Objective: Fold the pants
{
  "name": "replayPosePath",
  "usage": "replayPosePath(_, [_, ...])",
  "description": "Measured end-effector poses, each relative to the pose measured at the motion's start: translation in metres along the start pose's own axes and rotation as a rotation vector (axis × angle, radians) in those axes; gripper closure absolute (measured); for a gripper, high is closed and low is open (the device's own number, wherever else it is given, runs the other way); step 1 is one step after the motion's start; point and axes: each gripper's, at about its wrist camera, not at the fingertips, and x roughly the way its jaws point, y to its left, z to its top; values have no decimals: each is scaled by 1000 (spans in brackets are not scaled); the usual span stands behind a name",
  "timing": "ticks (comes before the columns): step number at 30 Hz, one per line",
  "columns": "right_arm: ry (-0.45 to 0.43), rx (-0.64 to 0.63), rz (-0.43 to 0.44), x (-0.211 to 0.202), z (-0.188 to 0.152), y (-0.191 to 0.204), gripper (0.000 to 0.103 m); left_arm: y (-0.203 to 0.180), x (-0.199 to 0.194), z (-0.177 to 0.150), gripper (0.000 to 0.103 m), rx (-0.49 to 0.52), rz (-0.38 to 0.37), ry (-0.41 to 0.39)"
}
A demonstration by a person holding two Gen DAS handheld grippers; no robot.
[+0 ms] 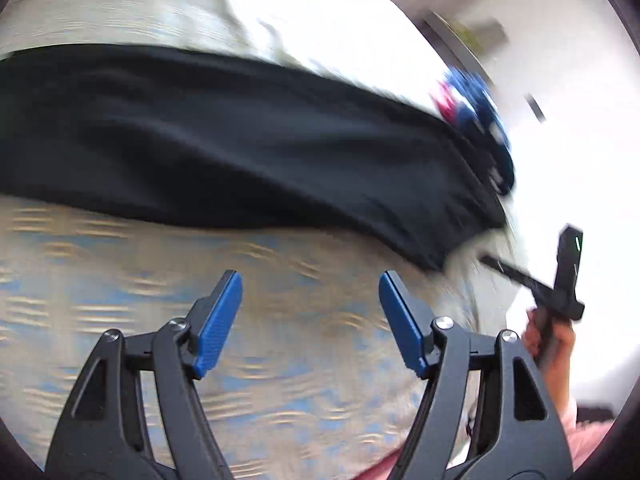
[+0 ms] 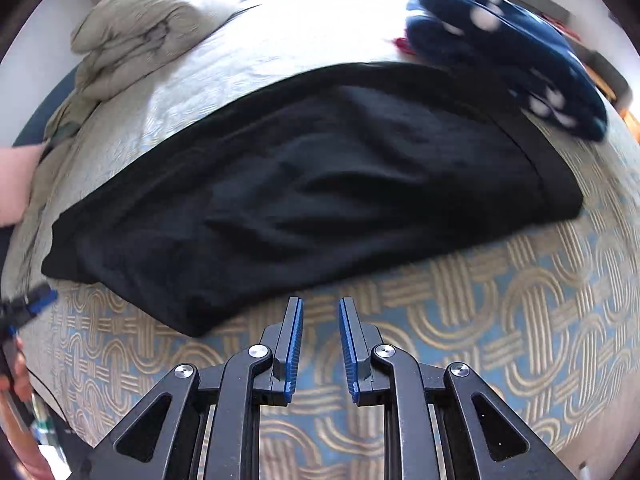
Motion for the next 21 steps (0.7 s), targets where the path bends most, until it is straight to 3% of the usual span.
replayPosePath(2, [-6, 17, 28, 1, -2, -8, 83, -40, 36, -5, 32, 114, 3, 75])
replayPosePath(3, [-10, 32, 36, 4, -2, -12, 75, -54, 49, -5, 32, 155, 22, 90])
replayPosePath(4, [-13, 47, 29, 6, -1, -17, 70, -71, 62, -4, 32, 200, 40, 93])
replayPosePath(7, [-29, 97, 10, 7, 4, -39, 68, -98, 82, 2, 31, 243, 65, 77])
replayPosePath(11, [-87, 153, -7, -1, 4, -81, 63, -114, 108, 17, 31, 231, 75, 96])
replayPosePath(14, [-120, 194, -41, -4, 11, -108, 53, -123, 115, 38, 32, 195, 67, 63])
replayPosePath(18, [-105, 276, -12, 4, 19, -136, 47, -127, 91, 74, 32, 129, 2, -53])
replayPosePath(21, [-119, 290, 17, 2, 15, -143, 46, -115, 79, 90, 32, 72, -47, -64])
